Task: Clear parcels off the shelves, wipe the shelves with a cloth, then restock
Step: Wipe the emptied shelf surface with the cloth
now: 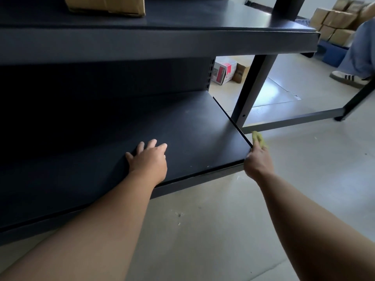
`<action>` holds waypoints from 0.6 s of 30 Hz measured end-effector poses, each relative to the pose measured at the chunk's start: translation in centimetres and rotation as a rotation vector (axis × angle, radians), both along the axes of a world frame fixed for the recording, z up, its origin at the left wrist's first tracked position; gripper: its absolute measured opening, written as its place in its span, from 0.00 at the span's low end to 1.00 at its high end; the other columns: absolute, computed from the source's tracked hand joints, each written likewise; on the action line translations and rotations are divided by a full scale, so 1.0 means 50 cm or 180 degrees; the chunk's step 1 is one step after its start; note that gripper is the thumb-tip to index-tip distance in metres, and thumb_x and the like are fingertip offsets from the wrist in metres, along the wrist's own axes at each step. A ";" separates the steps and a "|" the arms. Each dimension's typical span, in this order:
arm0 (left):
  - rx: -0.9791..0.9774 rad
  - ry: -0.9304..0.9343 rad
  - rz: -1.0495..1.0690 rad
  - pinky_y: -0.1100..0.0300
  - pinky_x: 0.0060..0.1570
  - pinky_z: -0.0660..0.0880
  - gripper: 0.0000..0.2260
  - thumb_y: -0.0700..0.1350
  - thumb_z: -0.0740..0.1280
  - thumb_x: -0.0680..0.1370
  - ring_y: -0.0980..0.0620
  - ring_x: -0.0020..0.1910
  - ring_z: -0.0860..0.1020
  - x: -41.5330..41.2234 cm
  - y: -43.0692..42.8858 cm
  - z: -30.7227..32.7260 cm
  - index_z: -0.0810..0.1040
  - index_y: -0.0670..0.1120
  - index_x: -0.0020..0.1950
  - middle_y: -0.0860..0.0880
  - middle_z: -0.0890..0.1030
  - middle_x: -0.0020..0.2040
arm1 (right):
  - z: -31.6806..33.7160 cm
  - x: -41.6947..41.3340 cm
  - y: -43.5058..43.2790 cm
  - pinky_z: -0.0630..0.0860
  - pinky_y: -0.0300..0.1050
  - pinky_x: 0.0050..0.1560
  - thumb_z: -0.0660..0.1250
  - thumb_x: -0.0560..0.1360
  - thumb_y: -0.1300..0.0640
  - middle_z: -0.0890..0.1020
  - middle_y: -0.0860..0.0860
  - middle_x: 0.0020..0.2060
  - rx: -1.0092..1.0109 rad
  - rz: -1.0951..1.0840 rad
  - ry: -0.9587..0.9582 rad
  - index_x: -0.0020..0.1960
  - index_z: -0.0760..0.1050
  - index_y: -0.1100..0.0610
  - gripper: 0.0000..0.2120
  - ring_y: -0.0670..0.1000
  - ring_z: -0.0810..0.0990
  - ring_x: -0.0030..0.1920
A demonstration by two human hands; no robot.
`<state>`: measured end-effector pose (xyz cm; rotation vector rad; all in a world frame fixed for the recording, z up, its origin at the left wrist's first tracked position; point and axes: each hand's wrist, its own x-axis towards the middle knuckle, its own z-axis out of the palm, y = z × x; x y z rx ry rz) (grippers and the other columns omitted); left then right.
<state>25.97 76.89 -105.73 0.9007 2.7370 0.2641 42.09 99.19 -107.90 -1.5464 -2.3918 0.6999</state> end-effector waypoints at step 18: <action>0.0082 0.0306 0.0140 0.49 0.57 0.68 0.07 0.39 0.59 0.79 0.44 0.68 0.64 0.006 -0.071 0.008 0.71 0.44 0.57 0.48 0.65 0.72 | -0.039 -0.043 -0.252 0.56 0.53 0.71 0.55 0.80 0.50 0.69 0.49 0.70 0.1316 0.1729 0.0066 0.71 0.68 0.46 0.20 0.58 0.63 0.69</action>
